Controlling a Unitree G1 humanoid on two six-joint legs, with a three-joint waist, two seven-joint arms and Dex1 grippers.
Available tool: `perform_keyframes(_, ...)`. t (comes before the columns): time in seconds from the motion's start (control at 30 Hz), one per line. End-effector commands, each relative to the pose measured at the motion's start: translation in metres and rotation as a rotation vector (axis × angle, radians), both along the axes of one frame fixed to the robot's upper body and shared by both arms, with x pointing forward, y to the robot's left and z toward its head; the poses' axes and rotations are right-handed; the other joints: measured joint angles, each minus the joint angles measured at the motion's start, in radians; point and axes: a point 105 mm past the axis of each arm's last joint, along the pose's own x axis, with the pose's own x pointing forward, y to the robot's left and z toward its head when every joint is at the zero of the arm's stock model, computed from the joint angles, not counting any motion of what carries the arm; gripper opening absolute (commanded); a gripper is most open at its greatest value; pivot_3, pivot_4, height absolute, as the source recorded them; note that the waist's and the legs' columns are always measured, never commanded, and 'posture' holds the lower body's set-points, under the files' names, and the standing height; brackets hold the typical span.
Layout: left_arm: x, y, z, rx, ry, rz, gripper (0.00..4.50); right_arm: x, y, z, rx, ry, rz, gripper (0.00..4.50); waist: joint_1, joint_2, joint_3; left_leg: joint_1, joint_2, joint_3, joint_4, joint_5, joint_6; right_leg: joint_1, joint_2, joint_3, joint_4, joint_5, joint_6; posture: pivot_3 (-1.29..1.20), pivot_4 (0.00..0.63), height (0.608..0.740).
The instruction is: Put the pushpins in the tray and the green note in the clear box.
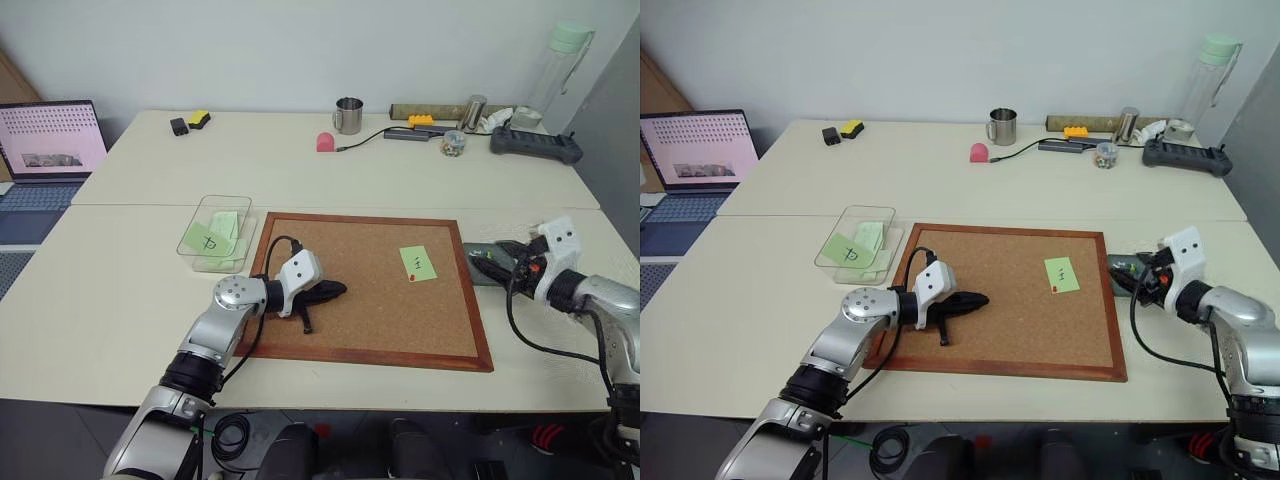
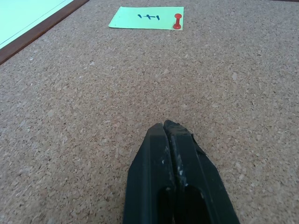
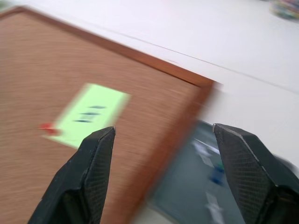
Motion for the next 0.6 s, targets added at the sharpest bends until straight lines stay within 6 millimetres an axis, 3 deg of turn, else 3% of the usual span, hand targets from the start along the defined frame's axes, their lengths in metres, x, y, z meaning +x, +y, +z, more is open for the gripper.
perform_keyframes(0.03, -0.008, 0.002, -0.020, 0.064, 0.059, -0.016, 0.00, -0.010, 0.038, -0.004, -0.055, -0.016, 0.168, 3.48, 0.000, 0.000, 0.000, 0.000, 0.000, 0.000, 0.000, 0.000, 0.000, 0.000, 0.000, 0.000, 0.000, 0.000, 0.000, 0.00, 0.150, 0.740)
perform_keyframes(0.23, -0.008, 0.001, -0.020, 0.060, 0.061, -0.016, 0.00, 0.001, 0.059, -0.019, -0.053, -0.010, 0.194, 3.48, 0.000, 0.000, 0.000, 0.000, 0.000, -0.002, 0.000, 0.000, 0.000, 0.000, 0.000, 0.000, -0.001, 0.000, 0.000, 0.00, 0.150, 0.740)
perform_keyframes(0.53, -0.010, 0.000, -0.021, 0.057, 0.064, -0.013, 0.00, 0.015, 0.063, -0.036, -0.038, 0.008, 0.187, 3.48, 0.002, -0.001, 0.000, 0.000, 0.000, -0.002, 0.000, 0.000, 0.000, -0.001, 0.000, 0.000, -0.001, 0.000, 0.000, 0.00, 0.150, 0.740)
perform_keyframes(0.6, -0.011, 0.001, -0.021, 0.058, 0.064, -0.012, 0.00, 0.017, 0.063, -0.038, -0.040, 0.009, 0.185, 3.12, 0.001, -0.001, 0.000, 0.000, 0.000, -0.003, 0.000, 0.000, 0.000, -0.001, 0.000, 0.000, -0.001, 0.000, 0.000, 0.00, 0.150, 0.740)
